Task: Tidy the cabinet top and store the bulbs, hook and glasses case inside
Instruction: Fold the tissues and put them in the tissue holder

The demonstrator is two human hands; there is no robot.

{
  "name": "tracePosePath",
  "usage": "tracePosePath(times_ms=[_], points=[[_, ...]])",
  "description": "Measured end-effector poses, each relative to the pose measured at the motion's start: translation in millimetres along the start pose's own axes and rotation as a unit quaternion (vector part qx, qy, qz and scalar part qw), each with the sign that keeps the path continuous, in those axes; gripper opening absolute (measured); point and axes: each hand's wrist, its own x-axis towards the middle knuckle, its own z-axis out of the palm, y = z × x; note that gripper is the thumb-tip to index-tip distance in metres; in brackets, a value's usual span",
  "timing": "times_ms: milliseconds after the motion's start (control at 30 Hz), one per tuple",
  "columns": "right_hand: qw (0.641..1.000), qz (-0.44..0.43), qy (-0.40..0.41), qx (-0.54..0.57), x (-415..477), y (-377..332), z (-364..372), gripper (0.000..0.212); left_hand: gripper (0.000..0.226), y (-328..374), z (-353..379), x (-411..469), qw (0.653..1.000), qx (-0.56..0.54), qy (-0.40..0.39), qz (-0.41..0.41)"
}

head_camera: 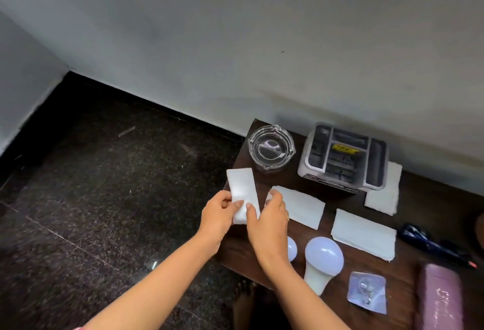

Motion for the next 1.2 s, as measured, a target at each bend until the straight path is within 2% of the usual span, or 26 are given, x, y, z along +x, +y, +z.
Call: tracePosePath(times_ms=[67,133,233,333,400,533,733,867,1000,1200], points=[[1.000,0.011,0.000,0.007,0,2,-7,0.048,0.006,5,-1,-6,0.985,-0.159,-0.055,-0.048],[0.999,0.016,0.003,0.036,3,3,-17,0.033,0.015,8,0,-9,0.964,-0.238,-0.102,-0.061],[0.994,0.003,0.031,0.101,9,8,-38,0.018,0.019,10,8,-12,0.949,-0.263,-0.160,-0.066],[0.993,0.005,0.039,0.112,18,18,-61,0.017,0.013,15,19,-12,0.954,-0.246,-0.159,-0.067],[0.995,0.007,0.026,0.096,25,25,-77,0.018,0.014,19,24,-10,0.965,-0.216,-0.138,-0.054],[1.000,-0.005,0.003,0.030,37,38,-102,0.024,0.011,24,32,-6,0.987,-0.082,-0.131,-0.033],[0.999,-0.002,0.001,-0.032,53,54,-102,0.027,0.003,18,47,-7,0.992,0.087,-0.091,0.003],[0.995,-0.033,0.015,-0.091,55,64,-98,0.025,0.011,15,53,-7,0.980,0.187,-0.056,0.045],[0.993,-0.038,0.018,-0.108,57,69,-98,0.028,0.018,11,58,-6,0.950,0.295,-0.038,0.099],[0.991,-0.029,0.005,-0.127,62,65,-95,0.027,0.022,11,63,-11,0.928,0.341,0.022,0.151]])
